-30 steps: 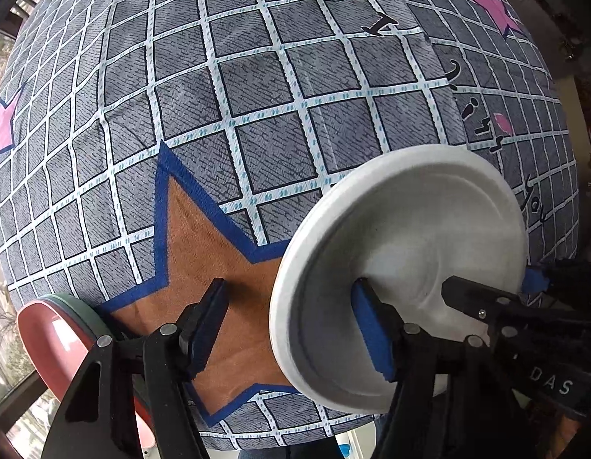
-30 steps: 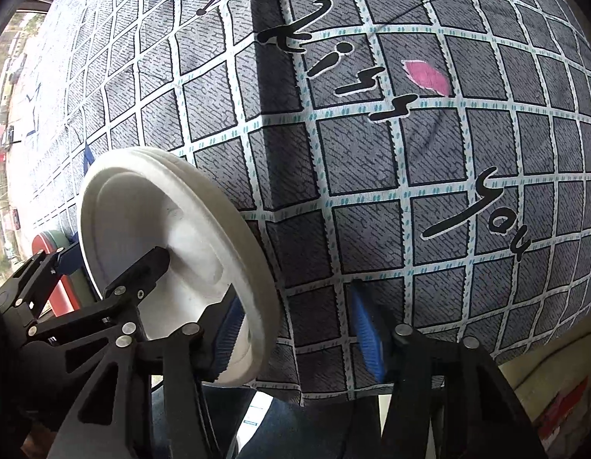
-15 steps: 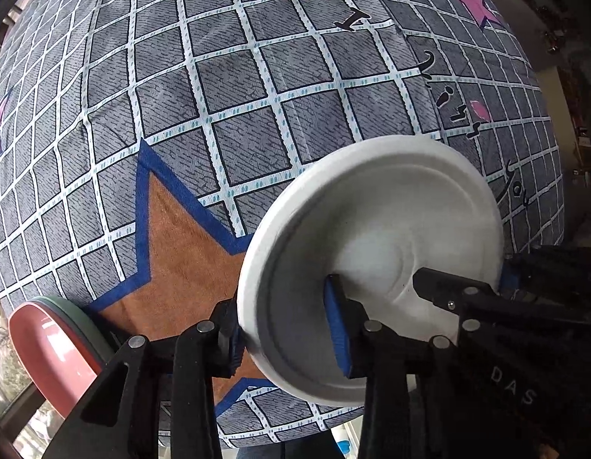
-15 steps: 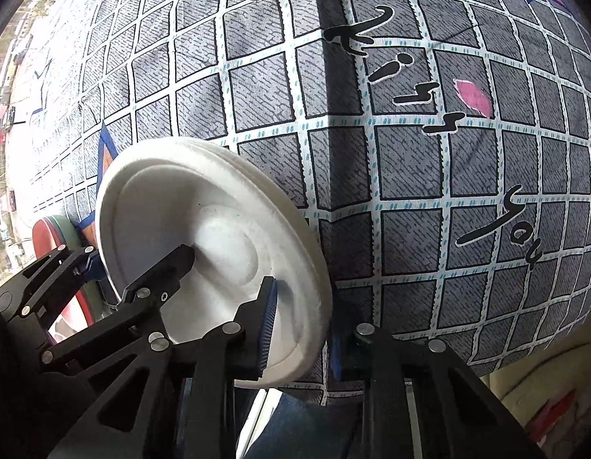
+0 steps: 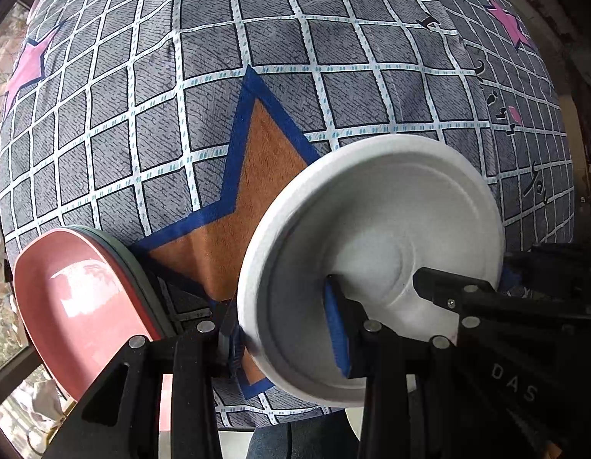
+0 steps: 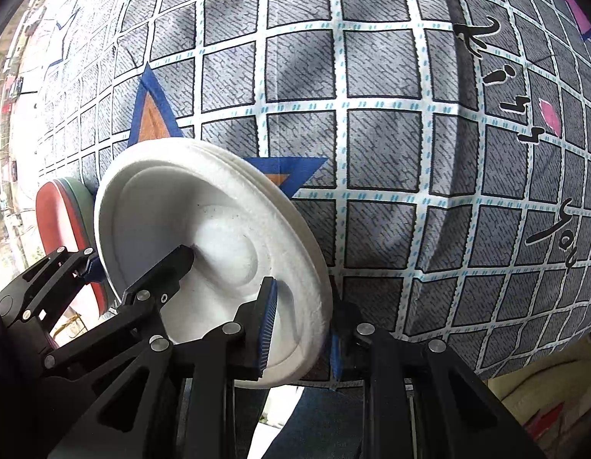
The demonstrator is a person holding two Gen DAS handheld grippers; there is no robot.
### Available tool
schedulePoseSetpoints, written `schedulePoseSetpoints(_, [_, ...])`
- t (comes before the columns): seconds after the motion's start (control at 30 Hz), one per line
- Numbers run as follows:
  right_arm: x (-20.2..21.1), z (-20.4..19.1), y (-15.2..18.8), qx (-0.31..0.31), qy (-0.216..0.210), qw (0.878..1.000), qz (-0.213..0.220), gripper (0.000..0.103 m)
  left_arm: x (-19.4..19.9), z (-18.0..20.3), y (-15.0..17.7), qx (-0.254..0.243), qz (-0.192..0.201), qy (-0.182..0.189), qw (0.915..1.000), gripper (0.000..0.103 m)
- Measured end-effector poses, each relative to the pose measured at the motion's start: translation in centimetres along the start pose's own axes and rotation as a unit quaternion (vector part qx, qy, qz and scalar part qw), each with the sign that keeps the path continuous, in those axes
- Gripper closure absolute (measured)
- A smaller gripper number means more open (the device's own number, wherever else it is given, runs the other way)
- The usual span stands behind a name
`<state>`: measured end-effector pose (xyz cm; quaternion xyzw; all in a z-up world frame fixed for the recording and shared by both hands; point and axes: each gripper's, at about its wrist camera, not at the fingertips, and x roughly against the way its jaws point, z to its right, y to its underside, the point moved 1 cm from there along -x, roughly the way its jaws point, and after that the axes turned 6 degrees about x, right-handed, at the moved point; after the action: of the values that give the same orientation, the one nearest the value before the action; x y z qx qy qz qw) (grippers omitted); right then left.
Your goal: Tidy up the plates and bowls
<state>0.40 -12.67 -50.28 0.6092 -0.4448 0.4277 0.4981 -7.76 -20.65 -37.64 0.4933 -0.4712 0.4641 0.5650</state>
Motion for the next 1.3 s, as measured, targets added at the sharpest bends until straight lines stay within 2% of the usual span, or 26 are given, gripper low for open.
schedulePoseSetpoints(0.27, [-3.0, -6.6, -1.3, 0.031, 0.013, 0.999, -0.003, 0.077, -1.8, -0.3, -0.4, 0.026, 0.004, 0.01, 0.9996, 0.064])
schedulePoseSetpoints(0.43, [-3.8, -7.3, -1.4, 0.026, 0.011, 1.0, -0.011, 0.077, -2.8, 0.6, -0.9, 0.032, 0.008, 0.019, 0.9993, 0.064])
schedulePoseSetpoints(0.63, [-4.0, -8.3, -2.6, 0.032, 0.02, 0.999, -0.016, 0.077, -2.4, -1.0, -1.8, 0.048, 0.004, 0.034, 0.9982, 0.064])
schedulePoseSetpoints(0.8, [-2.7, -9.6, -3.9, 0.045, 0.023, 0.999, -0.006, 0.077, -1.1, -1.0, -3.5, 0.053, 0.028, 0.037, 0.9975, 0.064])
schedulePoseSetpoints(1.1, [-0.4, -16.7, -7.4, 0.08, 0.033, 0.996, 0.028, 0.077, 2.5, -2.1, -7.4, 0.088, 0.083, 0.031, 0.9922, 0.064])
schedulePoseSetpoints(1.23, [-0.7, -20.8, -9.7, 0.109, 0.034, 0.993, 0.037, 0.077, 3.3, -3.4, -7.1, 0.11, 0.099, 0.018, 0.9888, 0.064])
schedulePoseSetpoints(1.27, [-1.0, -21.8, -10.1, 0.117, 0.033, 0.992, 0.037, 0.077, 3.6, -4.2, -5.5, 0.117, 0.102, 0.015, 0.9878, 0.064])
schedulePoseSetpoints(1.3, [-1.3, -23.0, -10.5, 0.125, 0.031, 0.991, 0.037, 0.077, 3.6, -4.7, -5.4, 0.126, 0.102, 0.013, 0.9867, 0.064])
